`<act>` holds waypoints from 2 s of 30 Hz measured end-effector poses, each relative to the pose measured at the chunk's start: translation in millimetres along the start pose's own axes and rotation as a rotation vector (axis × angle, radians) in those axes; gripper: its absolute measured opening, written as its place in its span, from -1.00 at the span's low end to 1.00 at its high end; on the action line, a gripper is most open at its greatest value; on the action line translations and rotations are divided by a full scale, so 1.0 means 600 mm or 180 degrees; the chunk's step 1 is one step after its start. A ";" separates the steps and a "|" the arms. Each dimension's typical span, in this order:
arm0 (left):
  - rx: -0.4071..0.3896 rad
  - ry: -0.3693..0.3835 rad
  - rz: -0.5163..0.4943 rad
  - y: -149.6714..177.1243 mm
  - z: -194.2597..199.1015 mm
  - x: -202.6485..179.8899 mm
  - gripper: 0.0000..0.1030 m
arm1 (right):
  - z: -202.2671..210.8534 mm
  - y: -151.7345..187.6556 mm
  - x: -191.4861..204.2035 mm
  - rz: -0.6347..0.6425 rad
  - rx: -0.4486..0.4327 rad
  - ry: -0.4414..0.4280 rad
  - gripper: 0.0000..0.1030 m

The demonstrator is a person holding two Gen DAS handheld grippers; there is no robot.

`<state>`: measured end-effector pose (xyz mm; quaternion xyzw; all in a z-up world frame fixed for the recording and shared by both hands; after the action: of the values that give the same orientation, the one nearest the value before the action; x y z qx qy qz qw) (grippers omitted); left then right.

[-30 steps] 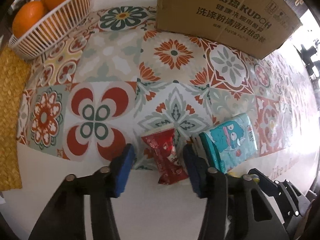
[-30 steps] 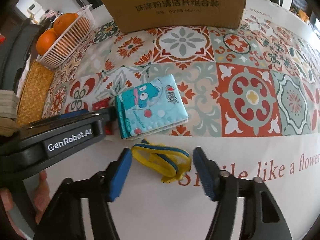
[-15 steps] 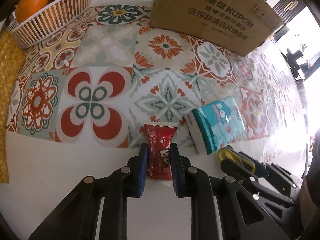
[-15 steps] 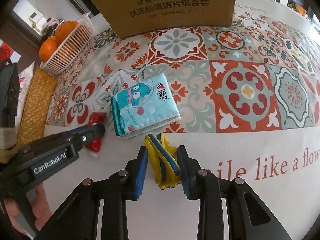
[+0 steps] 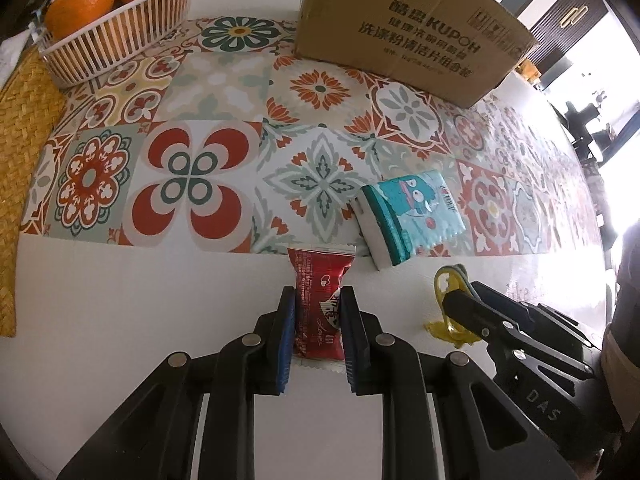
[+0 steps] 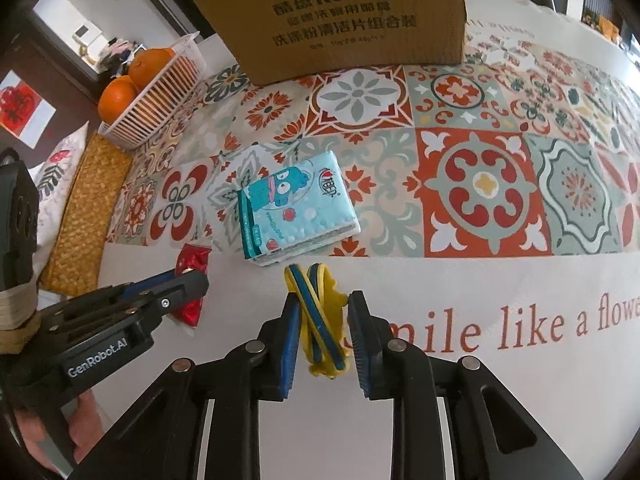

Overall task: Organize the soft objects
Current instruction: 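Grasp the yellow strap with the right tool while the left tool grasps the red packet, then carry the yellow strap and red packet into the box and release both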

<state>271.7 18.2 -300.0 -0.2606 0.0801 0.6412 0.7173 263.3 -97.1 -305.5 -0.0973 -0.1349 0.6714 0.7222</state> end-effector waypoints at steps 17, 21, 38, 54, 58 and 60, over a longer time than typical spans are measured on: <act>-0.0167 0.0008 -0.0068 -0.009 0.026 -0.013 -0.58 | 0.025 -0.008 -0.002 0.0066 -0.0102 -0.0030 -0.74; -0.0170 0.0005 -0.0058 -0.008 0.027 -0.014 -0.58 | 0.025 -0.007 -0.003 0.0057 -0.0094 -0.0033 -0.75; -0.0432 0.0015 -0.0283 -0.044 0.074 -0.059 -0.58 | 0.094 -0.053 -0.013 0.0038 -0.0431 -0.0081 -0.75; -0.0952 0.0062 -0.0673 -0.149 0.168 -0.141 -0.58 | 0.210 -0.164 -0.020 0.0027 -0.1107 -0.0116 -0.75; -0.1085 0.0067 -0.0735 -0.181 0.190 -0.157 -0.58 | 0.233 -0.197 -0.022 0.0028 -0.1252 -0.0130 -0.75; -0.1139 0.0071 -0.0756 -0.196 0.199 -0.165 -0.58 | 0.241 -0.211 -0.022 0.0031 -0.1312 -0.0126 -0.75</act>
<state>342.1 -17.0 -121.9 -0.3985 -0.0583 0.5533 0.7291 334.7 -126.2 -128.9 -0.2304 -0.2831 0.6349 0.6810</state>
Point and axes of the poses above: each gripper's, at about its wrist camera, not at the fingertips, and z roughly against the way its jaws point, x to its left, y to its underside, the point moved 10 cm from there along -z, roughly the way its jaws point, and after that the axes turned 13 degrees about y, right-handed, at the moved point
